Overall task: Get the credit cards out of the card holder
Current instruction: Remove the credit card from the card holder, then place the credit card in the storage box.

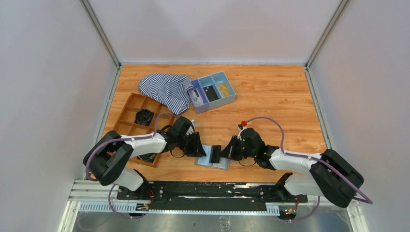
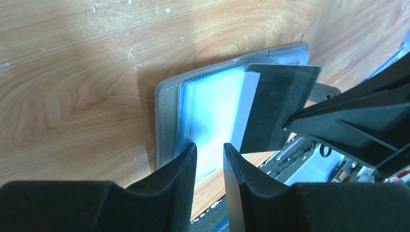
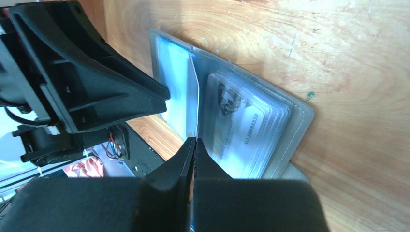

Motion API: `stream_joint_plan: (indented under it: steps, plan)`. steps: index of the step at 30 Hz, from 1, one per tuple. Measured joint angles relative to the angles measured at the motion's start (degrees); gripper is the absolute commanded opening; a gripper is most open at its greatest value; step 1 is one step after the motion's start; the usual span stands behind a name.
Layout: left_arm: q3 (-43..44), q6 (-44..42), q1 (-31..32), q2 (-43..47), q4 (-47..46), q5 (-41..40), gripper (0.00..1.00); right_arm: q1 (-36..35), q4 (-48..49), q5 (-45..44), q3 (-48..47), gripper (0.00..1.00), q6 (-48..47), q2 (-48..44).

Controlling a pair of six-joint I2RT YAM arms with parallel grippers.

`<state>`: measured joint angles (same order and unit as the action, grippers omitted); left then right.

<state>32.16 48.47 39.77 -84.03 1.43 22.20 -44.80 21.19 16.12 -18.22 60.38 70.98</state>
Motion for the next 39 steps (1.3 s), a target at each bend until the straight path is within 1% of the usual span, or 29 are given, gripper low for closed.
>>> stream_joint_plan:
  steps: [7,14,19,23,25,28,31,34,39]
  plan:
    - [0.0,-0.28,-0.13,1.68,1.95,-1.57,0.34,0.83,-4.55,0.28,0.13,0.0,-1.29,-5.95]
    - [0.9,-2.78,-0.44,9.4,10.56,-6.71,0.35,1.01,-15.34,-1.75,-1.66,0.0,-7.45,-15.02]
    - [4.79,-4.17,-0.44,14.08,15.3,-9.18,0.35,1.05,-22.49,-2.8,-6.25,0.0,-12.0,-16.5]
    - [6.99,-4.44,-0.44,17.0,17.84,-10.54,0.35,1.05,-30.16,-5.07,-13.55,0.0,-16.39,-15.21]
    - [7.82,-4.48,-0.44,18.97,19.67,-11.78,0.35,1.07,-34.82,-7.23,-20.63,0.0,-19.54,-12.68]
    - [9.16,-4.5,-0.55,21.49,22.16,-13.79,0.35,1.07,-39.12,-10.54,-31.54,0.0,-24.02,-7.06]
    - [10.43,-4.48,-0.61,24.06,24.52,-16.33,0.35,1.09,-43.85,-15.56,-44.78,0.0,-29.18,1.92]
    - [10.62,-4.33,-0.7,26.38,26.12,-18.51,0.35,1.09,-47.1,-20.57,-54.75,0.0,-34.27,10.29]
    - [10.23,-4.15,-0.87,28.41,28.26,-20.31,0.35,1.09,-51.3,-29.29,-68.13,0.0,-41.4,23.17]
